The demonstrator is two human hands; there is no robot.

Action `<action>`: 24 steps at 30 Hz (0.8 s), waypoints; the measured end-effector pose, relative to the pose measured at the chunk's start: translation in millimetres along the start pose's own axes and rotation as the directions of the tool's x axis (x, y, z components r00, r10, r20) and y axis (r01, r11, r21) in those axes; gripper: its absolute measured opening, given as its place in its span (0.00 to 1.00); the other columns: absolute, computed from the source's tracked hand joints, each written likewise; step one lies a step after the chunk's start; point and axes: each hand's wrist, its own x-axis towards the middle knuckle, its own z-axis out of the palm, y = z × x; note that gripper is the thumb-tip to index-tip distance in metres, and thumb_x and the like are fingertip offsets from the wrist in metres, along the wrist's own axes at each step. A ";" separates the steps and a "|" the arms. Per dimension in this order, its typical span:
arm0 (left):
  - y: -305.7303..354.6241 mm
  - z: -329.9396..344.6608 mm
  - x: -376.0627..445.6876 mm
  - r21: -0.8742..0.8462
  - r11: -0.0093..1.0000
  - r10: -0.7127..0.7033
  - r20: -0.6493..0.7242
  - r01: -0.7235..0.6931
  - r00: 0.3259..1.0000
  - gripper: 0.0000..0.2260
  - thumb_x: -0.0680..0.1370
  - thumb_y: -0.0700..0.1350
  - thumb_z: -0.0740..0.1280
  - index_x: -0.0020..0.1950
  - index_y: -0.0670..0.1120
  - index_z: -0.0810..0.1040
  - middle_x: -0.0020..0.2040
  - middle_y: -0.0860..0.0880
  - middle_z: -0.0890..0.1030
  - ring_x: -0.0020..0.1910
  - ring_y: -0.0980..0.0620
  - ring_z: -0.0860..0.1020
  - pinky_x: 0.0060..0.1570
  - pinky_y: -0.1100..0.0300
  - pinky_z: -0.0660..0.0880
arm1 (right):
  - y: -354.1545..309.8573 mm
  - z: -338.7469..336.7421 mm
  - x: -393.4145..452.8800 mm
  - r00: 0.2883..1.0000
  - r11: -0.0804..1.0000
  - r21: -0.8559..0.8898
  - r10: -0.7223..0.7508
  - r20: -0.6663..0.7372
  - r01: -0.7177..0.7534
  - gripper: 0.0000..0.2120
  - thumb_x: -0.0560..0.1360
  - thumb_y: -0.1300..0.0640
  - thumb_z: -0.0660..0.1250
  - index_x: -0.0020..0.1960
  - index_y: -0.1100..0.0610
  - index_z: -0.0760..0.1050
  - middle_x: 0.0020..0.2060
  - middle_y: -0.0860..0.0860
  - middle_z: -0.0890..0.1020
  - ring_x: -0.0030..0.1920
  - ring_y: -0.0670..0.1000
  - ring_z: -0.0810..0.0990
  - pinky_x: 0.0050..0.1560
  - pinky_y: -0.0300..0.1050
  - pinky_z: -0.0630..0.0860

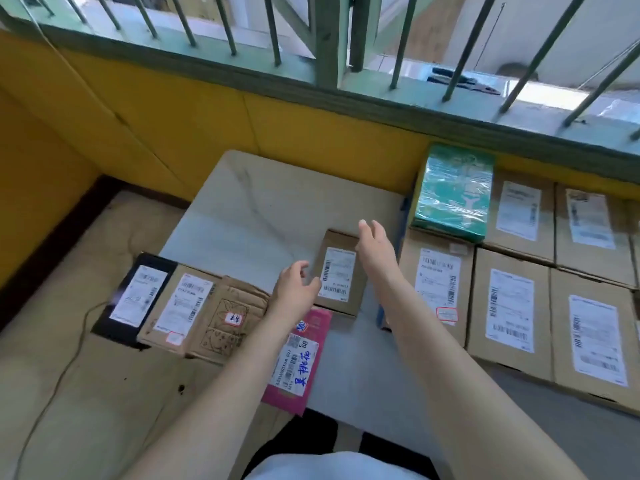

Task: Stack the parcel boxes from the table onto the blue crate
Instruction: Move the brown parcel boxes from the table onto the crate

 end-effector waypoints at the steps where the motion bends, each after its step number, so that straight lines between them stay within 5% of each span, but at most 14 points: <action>1: -3.6 -2.3 7.2 0.017 1.000 -0.010 0.025 0.009 1.000 0.22 0.79 0.48 0.64 0.73 0.47 0.68 0.67 0.46 0.74 0.62 0.48 0.75 0.62 0.51 0.73 | 4.9 7.8 7.6 0.999 0.999 -0.022 0.039 -0.008 -0.039 0.30 0.82 0.41 0.52 0.80 0.54 0.54 0.78 0.52 0.62 0.76 0.53 0.63 0.75 0.53 0.59; 7: -16.2 6.0 56.5 0.213 0.977 -0.031 0.112 0.006 0.993 0.24 0.79 0.51 0.61 0.74 0.46 0.66 0.70 0.46 0.73 0.65 0.46 0.74 0.60 0.54 0.71 | 35.3 40.3 64.8 0.961 0.954 -0.135 0.253 -0.111 -0.267 0.31 0.82 0.41 0.52 0.77 0.60 0.58 0.73 0.57 0.67 0.71 0.61 0.68 0.69 0.55 0.66; 12: -21.5 26.4 95.9 0.304 0.945 -0.186 0.192 0.122 0.964 0.24 0.79 0.52 0.61 0.72 0.42 0.67 0.68 0.41 0.74 0.65 0.41 0.73 0.55 0.54 0.71 | 103.1 67.8 123.4 0.878 0.879 -0.116 0.436 -0.197 -0.462 0.45 0.66 0.31 0.46 0.74 0.58 0.61 0.68 0.60 0.72 0.64 0.64 0.74 0.63 0.61 0.73; 17: -31.6 37.1 111.6 0.136 0.951 -0.306 0.274 0.278 0.912 0.26 0.78 0.52 0.63 0.72 0.40 0.68 0.68 0.41 0.74 0.66 0.41 0.73 0.61 0.54 0.72 | 95.3 72.2 114.2 0.855 0.861 -0.104 0.468 -0.224 -0.499 0.32 0.78 0.41 0.54 0.73 0.61 0.62 0.65 0.60 0.72 0.61 0.63 0.76 0.58 0.59 0.77; 20: -28.3 31.7 111.0 0.011 0.974 -0.222 0.196 0.224 0.955 0.21 0.74 0.52 0.64 0.64 0.44 0.77 0.61 0.45 0.80 0.60 0.44 0.77 0.57 0.55 0.73 | 67.2 67.4 110.2 0.878 0.886 -0.107 0.420 -0.229 -0.451 0.28 0.79 0.42 0.54 0.67 0.62 0.68 0.62 0.60 0.76 0.57 0.61 0.79 0.56 0.57 0.79; 24: 0.0 -4.6 100.1 -0.243 0.969 -0.062 -0.026 0.054 0.998 0.16 0.73 0.51 0.67 0.60 0.51 0.73 0.59 0.50 0.75 0.52 0.55 0.77 0.50 0.61 0.73 | 6.6 51.1 99.6 0.935 0.945 -0.061 0.305 -0.181 -0.320 0.29 0.81 0.42 0.53 0.73 0.61 0.65 0.66 0.57 0.73 0.61 0.59 0.77 0.54 0.50 0.75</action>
